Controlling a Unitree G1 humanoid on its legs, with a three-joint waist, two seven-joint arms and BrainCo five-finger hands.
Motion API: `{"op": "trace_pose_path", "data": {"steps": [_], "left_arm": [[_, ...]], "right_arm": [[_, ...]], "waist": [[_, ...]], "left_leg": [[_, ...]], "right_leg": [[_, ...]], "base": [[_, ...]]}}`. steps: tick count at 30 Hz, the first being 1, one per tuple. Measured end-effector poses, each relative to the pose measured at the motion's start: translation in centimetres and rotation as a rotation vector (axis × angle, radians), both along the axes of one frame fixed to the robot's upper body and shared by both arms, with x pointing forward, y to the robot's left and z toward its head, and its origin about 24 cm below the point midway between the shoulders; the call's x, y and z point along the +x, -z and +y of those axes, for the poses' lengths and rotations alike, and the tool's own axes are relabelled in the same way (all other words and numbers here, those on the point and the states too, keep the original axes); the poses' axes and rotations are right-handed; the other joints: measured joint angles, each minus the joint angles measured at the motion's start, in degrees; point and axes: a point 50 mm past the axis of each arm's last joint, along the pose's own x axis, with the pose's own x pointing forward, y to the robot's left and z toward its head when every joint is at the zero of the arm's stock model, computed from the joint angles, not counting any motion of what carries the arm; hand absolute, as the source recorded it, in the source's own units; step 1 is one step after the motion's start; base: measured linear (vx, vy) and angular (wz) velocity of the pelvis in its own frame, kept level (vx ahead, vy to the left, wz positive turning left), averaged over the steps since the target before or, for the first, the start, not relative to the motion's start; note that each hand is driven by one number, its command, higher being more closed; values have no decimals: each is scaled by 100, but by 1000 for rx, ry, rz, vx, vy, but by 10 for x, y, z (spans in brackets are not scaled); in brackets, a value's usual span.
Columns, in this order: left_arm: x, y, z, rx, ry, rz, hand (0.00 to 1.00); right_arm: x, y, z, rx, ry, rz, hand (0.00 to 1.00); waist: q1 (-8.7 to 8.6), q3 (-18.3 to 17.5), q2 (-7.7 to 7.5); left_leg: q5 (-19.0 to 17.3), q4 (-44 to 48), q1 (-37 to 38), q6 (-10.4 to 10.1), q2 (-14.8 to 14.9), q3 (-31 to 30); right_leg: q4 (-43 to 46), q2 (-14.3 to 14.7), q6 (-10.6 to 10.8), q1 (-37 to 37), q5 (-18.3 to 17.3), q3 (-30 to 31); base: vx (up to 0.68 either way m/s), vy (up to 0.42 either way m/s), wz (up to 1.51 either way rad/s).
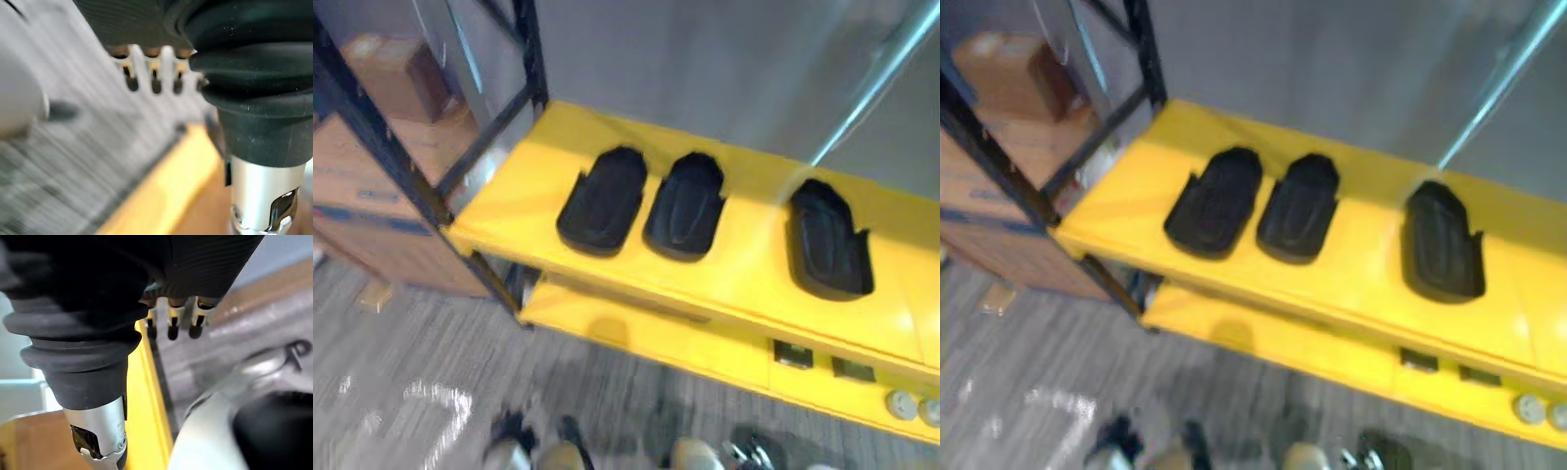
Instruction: Walk over and take plastic housings, then place them on the shelf
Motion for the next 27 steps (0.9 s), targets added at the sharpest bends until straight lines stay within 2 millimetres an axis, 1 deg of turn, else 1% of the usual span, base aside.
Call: {"op": "trace_pose_path", "data": {"steps": [1, 2, 3, 4, 5, 6, 7, 8, 9, 10, 11, 12, 13, 14, 15, 16, 17, 19, 20, 23, 25, 27], "left_arm": [[10, -6, -6, 18, 31, -26, 0], [26, -17, -13, 53, 78, -63, 0], [30, -19, -19, 48, 85, -69, 0], [28, -15, -30, 33, 98, -50, 0], [24, -11, -33, 42, 113, -22, 0], [16, -5, -29, 56, 106, 11, 0], [13, -3, -25, 64, 101, 25, 0], [5, 2, -18, 85, 95, 53, 0], [3, 3, -16, 93, 97, 60, 0], [1, 4, -12, 101, 89, 69, 0], [-4, 6, -3, 127, 68, 86, 0], [-6, 7, 1, 138, 58, 95, 0], [-9, 10, 5, 152, 49, 117, 0], [-13, 13, 4, 146, 48, 134, 0], [-16, 16, 3, 140, 47, 146, 0], [-23, 21, -2, 129, 52, 170, 0], [-28, 25, -7, 114, 55, 190, 0], [-31, 27, -12, 103, 61, 198, 0], [-33, 28, -11, 107, 61, 201, 0], [-45, 33, -6, 118, 50, 230, 0], [-53, 37, -4, 120, 48, 257, 0], [-61, 41, -4, 120, 48, 284, 0]], "right_arm": [[3, -1, -1, -6, 10, -4, 0], [20, -5, 1, -6, 27, -46, 0], [31, -9, 0, -15, 19, -75, 0], [44, -18, -12, -60, 4, -116, 0], [51, -21, -13, -67, -6, -137, 0], [61, -25, -15, -76, -16, -165, 0], [63, -27, -16, -83, -18, -176, 0], [65, -28, -14, -80, -20, -189, 0], [65, -28, -13, -77, -23, -189, 0], [66, -28, -10, -73, -35, -191, 0], [67, -28, -6, -67, -60, -194, 0], [67, -27, -4, -65, -72, -194, 0], [68, -27, -4, -68, -80, -196, 0], [70, -26, -7, -79, -86, -185, 0], [70, -26, -9, -83, -88, -181, 0], [68, -25, -10, -91, -95, -170, 0], [66, -23, -10, -90, -94, -158, 0], [60, -19, -11, -89, -88, -130, 0], [60, -19, -11, -88, -82, -126, 0], [56, -16, -12, -60, -11, -108, 0], [46, -9, -13, -34, 66, -56, 0], [31, -3, -16, -12, 195, -5, 0]], "waist": [[3, 47, -21], [-34, 186, -207], [-127, 376, -77], [-178, 580, 129], [-186, 651, 191], [-97, 708, 180], [-58, 707, 178], [73, 702, 170], [114, 699, 164], [126, 705, 177], [180, 699, 176], [219, 688, 158], [208, 668, 97], [183, 677, 186], [180, 667, 207], [103, 650, 238], [61, 647, 245], [77, 643, 244], [79, 639, 243], [75, 564, 248], [78, 379, 248], [71, 242, 260]], "left_leg": [[33, -131, -126, 1, -73, 16], [58, -195, -223, 77, -144, 522], [-29, 92, -281, 216, 51, 718], [-51, 372, -209, 237, 335, 868], [115, 302, -162, 65, 358, 979], [205, 178, -90, 3, 279, 969], [224, 128, -69, 1, 255, 962], [267, 50, 6, 29, 202, 925], [286, 3, 44, 29, 179, 898], [329, -91, 111, 30, 183, 827], [389, -192, 191, -35, 217, 823], [420, -238, 217, -53, 203, 837], [442, -283, 224, -102, 102, 814], [525, -390, 237, -188, 127, 753], [555, -463, 273, -234, 120, 746], [615, -608, 355, -312, 108, 669], [683, -765, 471, -344, 94, 661], [786, -1021, 669, -380, 54, 628], [802, -1078, 719, -396, 49, 626], [843, -1275, 936, -441, 12, 646], [849, -1348, 1015, -448, -14, 674], [849, -1459, 1338, -449, 7, 733]], "right_leg": [[-140, 17, -39, -168, -115, 104], [-1307, -27, 45, -85, 20, 175], [-1267, -27, 75, -28, 83, -46], [-1162, 2, 62, 59, 61, -250], [-1032, -59, 100, 64, -5, -321], [-955, -93, 112, 59, -11, -317], [-942, -100, 112, 65, -11, -311], [-805, -116, 112, 67, -8, -297], [-697, -106, 113, 55, -4, -295], [-426, -116, 42, -59, 6, -242], [-311, -73, -105, -215, -116, -33], [-590, -82, -101, -223, -131, 36], [-1043, -167, 112, -202, 91, 153], [-1108, -84, 88, -156, 130, 128], [-1148, -57, 91, -128, 131, 127], [-1183, -19, 93, -68, 133, 100], [-1226, 7, 101, 16, 138, 48], [-1390, 44, 123, 221, 168, -20], [-1439, 61, 122, 274, 180, -23], [-1684, 94, 126, 514, 250, -22], [-1828, 97, 142, 607, 293, -3], [-2104, 133, 144, 941, 427, 69]], "base": [[-100, -58, 139], [-20, -78, 109], [-30, -103, 121], [51, -41, 85], [59, -10, 58], [87, 14, 30], [129, -6, 21], [119, -21, 24], [119, -40, 31], [54, -89, 18], [31, -74, 10], [25, -134, 7], [30, -148, 6], [58, -196, 6], [74, -161, -1], [78, -128, 2], [61, -97, 7], [57, -76, 10], [64, -59, 8], [70, -13, -2], [79, 8, -8], [96, 4, -27]]}}
